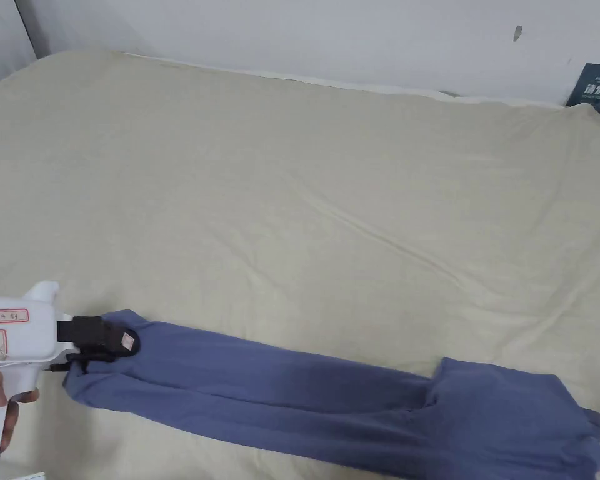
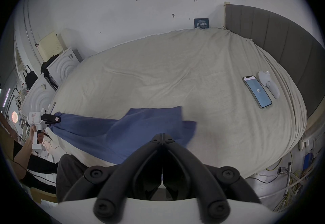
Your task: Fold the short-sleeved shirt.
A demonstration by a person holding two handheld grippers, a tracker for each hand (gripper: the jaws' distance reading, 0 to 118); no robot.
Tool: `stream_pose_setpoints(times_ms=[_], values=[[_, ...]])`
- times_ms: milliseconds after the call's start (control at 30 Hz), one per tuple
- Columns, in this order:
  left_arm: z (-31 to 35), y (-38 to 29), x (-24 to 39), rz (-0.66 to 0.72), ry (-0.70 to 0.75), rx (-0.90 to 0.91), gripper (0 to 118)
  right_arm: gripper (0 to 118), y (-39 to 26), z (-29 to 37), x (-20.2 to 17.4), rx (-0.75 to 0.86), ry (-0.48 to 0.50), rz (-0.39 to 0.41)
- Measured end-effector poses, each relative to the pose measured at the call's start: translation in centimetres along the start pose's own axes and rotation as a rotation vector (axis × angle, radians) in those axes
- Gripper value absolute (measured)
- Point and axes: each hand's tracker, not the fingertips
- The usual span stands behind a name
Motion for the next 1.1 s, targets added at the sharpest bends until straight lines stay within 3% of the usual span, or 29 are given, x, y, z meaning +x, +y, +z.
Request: stream_pose_setpoints(times_ms=[167,333,533,800,1033,1067,1100], values=[[0.8,-0.6,4.2,-0.11,0.136,0.015,5,0,-0.5,-0.4,-0.2,-0.007,0.015,0.0],[1.5,-1.6,11.9,-0.292,0.376,0.029,5,0,-1.2,0.2,-0.5,-0.006,0.036,0.002],[0.3,-5.0,20.5,-0.467,0.5,0.009,5,0,-2.3,1.0,-0.8,-0.007,0.081,0.03],[-7.0,-9.3,26.8,-0.686,0.656,-0.058,5,0,-3.8,2.0,-2.1,0.0,0.153,0.07],[-17.4,-14.9,31.1,-0.797,0.74,-0.093,7,0,-4.2,2.2,-3.3,0.027,0.146,0.125],[-19.2,-15.9,31.6,-0.819,0.717,-0.086,25,0,-4.1,2.2,-3.2,0.026,0.163,0.109],[-20.4,-17.6,32.5,-0.828,0.664,-0.087,74,0,-4.1,2.2,-3.1,0.024,0.168,0.094]])
